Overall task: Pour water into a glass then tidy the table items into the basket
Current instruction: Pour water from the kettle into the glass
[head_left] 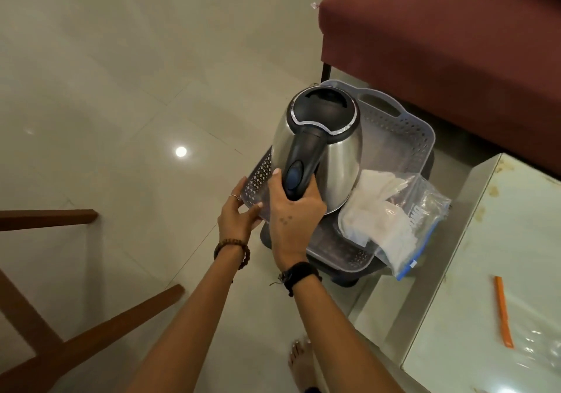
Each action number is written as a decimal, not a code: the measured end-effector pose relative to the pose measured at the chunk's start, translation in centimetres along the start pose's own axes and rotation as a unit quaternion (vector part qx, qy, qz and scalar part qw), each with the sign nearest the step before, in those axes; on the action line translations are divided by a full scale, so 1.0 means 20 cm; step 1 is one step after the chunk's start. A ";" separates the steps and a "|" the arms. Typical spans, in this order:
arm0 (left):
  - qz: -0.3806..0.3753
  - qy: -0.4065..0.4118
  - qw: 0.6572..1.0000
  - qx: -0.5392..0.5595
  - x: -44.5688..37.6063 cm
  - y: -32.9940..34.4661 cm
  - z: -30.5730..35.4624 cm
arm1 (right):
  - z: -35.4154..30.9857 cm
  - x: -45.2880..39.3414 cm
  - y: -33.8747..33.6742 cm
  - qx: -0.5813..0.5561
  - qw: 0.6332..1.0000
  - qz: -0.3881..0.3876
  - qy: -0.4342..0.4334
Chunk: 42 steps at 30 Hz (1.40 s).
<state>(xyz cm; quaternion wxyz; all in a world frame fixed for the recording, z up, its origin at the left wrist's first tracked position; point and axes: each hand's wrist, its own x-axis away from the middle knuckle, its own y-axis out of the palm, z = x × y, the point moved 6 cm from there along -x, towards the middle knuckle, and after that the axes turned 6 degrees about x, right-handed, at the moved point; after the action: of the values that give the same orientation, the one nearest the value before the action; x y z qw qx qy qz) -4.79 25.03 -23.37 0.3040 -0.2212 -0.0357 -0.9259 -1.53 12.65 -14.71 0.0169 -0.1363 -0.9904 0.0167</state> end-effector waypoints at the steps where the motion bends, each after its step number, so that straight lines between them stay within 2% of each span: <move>1: 0.002 -0.003 1.000 0.007 0.00 0.00 -0.01 | -0.02 -0.01 -0.02 0.013 1.000 -0.001 -0.011; 6: 0.023 0.019 0.999 -0.039 0.03 -0.01 0.00 | -0.11 0.00 -0.13 0.031 0.998 -0.049 -0.021; 10: 0.079 0.106 0.969 -0.207 0.11 0.00 0.11 | -0.26 0.03 -0.31 0.030 0.993 -0.102 -0.040; 15: 0.065 0.223 0.956 -0.181 0.41 0.11 0.18 | -0.46 0.06 -0.66 0.004 0.986 -0.160 -0.052; 18: 0.042 0.253 0.953 -0.163 0.65 0.25 0.15 | -0.53 0.07 -0.97 -0.002 0.986 -0.165 -0.028; 22: 0.003 0.238 0.959 -0.156 0.98 0.54 0.02 | -0.58 0.06 -1.44 0.010 0.985 -0.173 0.001; 25: -0.052 0.193 0.964 -0.176 1.23 0.79 -0.15 | -0.62 0.07 -1.80 0.029 0.984 -0.174 0.029; 30: -0.190 0.126 0.943 -0.241 1.61 1.26 -0.48 | -0.64 0.11 -2.45 0.108 0.982 -0.129 0.081; 33: -0.279 0.100 0.926 -0.235 1.77 1.51 -0.64 | -0.61 0.14 -2.79 0.163 0.974 -0.093 0.127; 36: -0.338 0.097 0.905 -0.240 1.84 1.70 -0.73 | -0.54 0.17 -3.02 0.210 0.958 -0.092 0.170; 42: -0.364 0.096 0.885 -0.273 1.79 1.95 -0.84 | -0.36 0.21 -3.29 0.295 0.931 -0.098 0.192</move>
<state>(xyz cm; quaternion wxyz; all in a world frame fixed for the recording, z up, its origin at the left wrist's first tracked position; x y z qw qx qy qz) -14.28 -29.63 -25.70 -0.1251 -0.1772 0.1696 -0.9613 -22.98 -49.27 -4.88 0.2479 -0.0278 -0.9269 0.2802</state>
